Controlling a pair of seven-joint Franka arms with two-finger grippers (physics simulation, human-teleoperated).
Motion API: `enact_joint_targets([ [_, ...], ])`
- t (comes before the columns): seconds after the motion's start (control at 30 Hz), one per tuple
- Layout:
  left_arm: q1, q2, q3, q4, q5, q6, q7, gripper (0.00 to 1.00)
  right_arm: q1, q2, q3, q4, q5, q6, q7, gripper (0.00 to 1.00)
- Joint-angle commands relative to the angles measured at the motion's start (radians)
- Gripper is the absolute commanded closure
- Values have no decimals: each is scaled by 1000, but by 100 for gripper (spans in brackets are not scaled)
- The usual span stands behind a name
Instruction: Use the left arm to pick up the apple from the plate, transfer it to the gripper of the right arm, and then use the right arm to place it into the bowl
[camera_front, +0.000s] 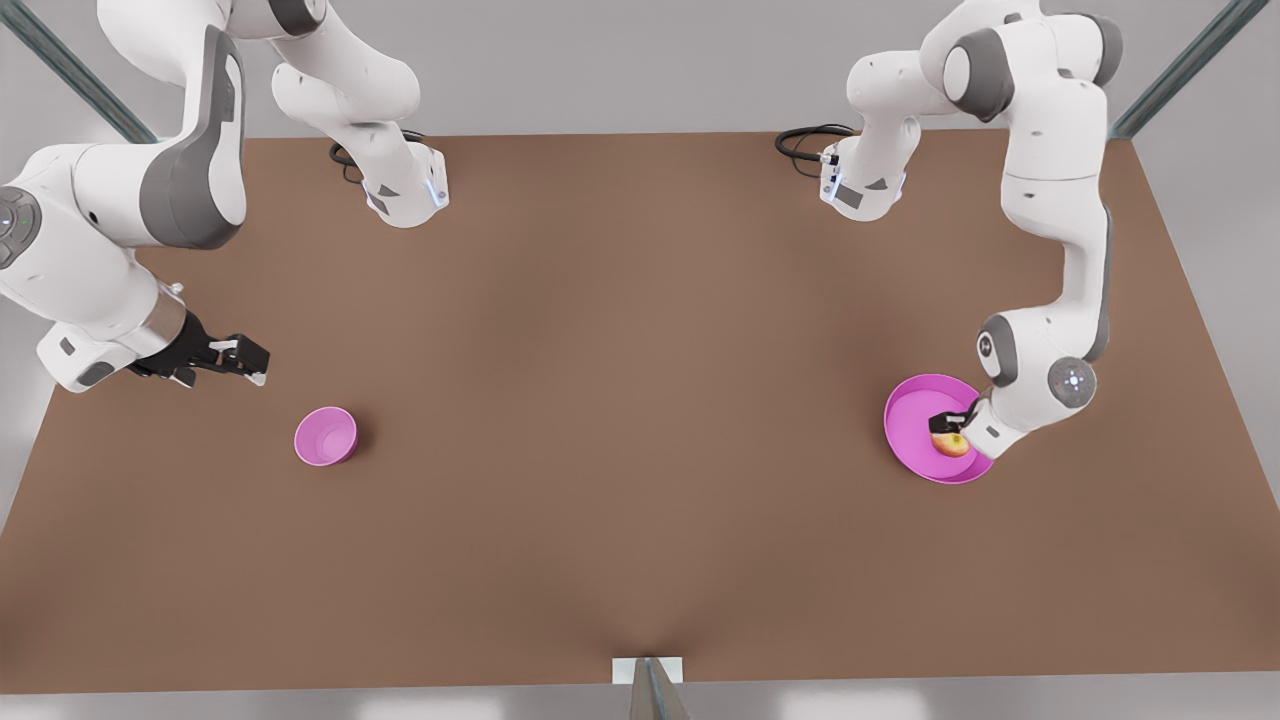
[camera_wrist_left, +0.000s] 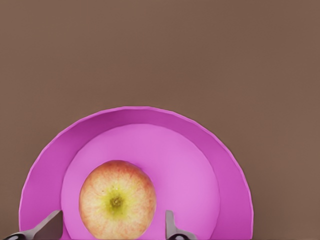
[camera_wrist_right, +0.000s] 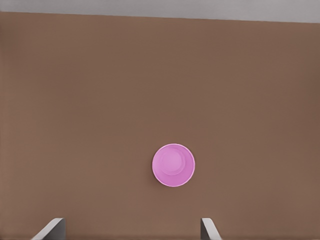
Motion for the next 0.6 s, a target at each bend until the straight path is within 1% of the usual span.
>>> enact_joint_targets([
  [0.0, -1, 12, 0, -1, 2, 51, 148, 0, -1, -1, 0, 0, 3, -1, -4, 0],
  [0.23, -4, 55, 0, -6, 2, 51, 152, 0, -1, -1, 0, 0, 5, -1, -6, 0],
  [0.5, 3, 57, 0, 7, 3, 51, 156, 0, -1, -1, 0, 0, 5, 1, -6, 0],
  [0.57, 1, 58, 0, 7, 3, 51, 156, 4, -1, -1, 0, 0, 3, -1, -6, 0],
])
